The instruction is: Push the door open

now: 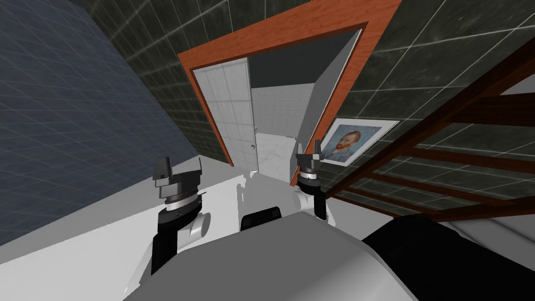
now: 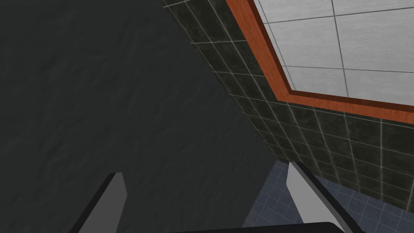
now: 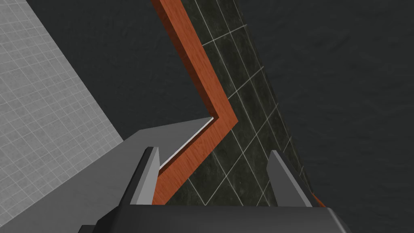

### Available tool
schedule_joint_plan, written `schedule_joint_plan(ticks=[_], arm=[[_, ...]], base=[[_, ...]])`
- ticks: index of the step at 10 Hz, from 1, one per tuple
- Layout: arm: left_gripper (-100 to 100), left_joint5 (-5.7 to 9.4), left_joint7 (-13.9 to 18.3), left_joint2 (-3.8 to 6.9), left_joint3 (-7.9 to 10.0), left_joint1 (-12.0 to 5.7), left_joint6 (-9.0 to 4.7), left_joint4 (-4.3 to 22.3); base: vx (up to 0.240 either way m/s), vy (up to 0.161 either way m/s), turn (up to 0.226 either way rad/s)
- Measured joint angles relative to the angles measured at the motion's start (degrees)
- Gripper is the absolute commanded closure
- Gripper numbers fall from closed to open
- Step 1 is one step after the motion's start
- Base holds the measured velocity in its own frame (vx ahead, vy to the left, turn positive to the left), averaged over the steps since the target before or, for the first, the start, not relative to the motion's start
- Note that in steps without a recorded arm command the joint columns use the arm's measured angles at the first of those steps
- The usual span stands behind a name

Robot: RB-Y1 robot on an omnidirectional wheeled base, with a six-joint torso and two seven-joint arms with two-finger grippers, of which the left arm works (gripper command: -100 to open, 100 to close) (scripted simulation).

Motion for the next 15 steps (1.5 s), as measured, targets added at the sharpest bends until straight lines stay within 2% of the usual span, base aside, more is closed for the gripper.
schedule_joint_plan(ticks=[4, 7, 8, 10, 13, 15], arm=[[-100, 0.11, -0.24, 0.74, 0.39, -1.76, 0.12, 4.09], [-100, 0.15, -0.57, 1.09, 0.54, -2.94, -0.51, 7.83], [-100, 0.21, -0.58, 1.28, 0.73, -3.5, -0.34, 8.84], [-100, 0.32, -0.73, 1.53, 1.0, -4.49, -1.16, 12.32], [-100, 0.42, -1.05, 1.88, 1.24, -5.78, -1.47, 16.38], [-100, 0.59, -1.18, 2.22, 1.69, -7.23, -1.85, 20.11]], base=[[0.082, 0.038, -0.085], [0.077, 0.033, -0.089], [0.075, 0.042, -0.106], [0.086, 0.05, -0.1], [0.081, 0.06, -0.129], [0.086, 0.063, -0.125]])
